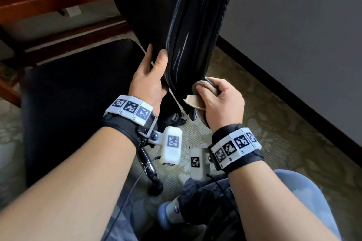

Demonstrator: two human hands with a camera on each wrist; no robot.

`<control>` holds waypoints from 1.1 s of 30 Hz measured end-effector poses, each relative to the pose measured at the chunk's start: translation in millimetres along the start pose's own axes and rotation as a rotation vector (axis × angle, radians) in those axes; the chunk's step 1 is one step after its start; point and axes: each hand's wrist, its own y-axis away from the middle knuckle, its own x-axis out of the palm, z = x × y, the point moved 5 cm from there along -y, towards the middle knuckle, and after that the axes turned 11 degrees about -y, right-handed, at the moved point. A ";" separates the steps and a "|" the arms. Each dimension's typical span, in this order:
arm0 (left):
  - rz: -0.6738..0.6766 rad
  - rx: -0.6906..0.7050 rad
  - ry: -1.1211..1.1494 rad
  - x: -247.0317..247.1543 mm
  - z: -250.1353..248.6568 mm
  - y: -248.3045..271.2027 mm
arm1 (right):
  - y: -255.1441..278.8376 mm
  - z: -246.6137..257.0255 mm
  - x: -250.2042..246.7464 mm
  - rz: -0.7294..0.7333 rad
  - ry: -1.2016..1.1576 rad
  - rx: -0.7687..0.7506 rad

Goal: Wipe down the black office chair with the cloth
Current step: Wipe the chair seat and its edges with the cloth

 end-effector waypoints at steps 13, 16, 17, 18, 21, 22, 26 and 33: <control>-0.022 -0.091 0.019 4.9 8.6 -3.8 | -7.0 6.2 -1.9 -0.011 -0.055 -0.018; -0.033 -0.096 0.031 6.1 9.4 -2.9 | -7.9 16.1 -2.1 -0.038 -0.051 -0.116; -0.027 -0.097 0.035 6.6 9.6 -2.7 | -6.7 9.5 1.3 -0.019 -0.010 -0.108; -0.022 -0.096 0.038 6.8 9.7 -2.6 | -5.2 0.2 5.3 0.011 0.046 -0.081; -0.022 -0.101 0.047 5.8 8.5 -2.4 | -3.0 -29.6 15.4 0.105 0.172 0.038; -0.022 -0.105 0.053 5.6 8.4 -2.0 | -3.8 -33.5 16.0 0.118 0.168 0.067; -0.036 -0.109 0.069 3.8 7.8 -0.1 | -12.8 -2.8 4.9 0.044 0.062 -0.051; -0.055 -0.115 0.112 -0.6 8.6 5.1 | -14.4 -9.1 10.2 0.056 0.071 -0.037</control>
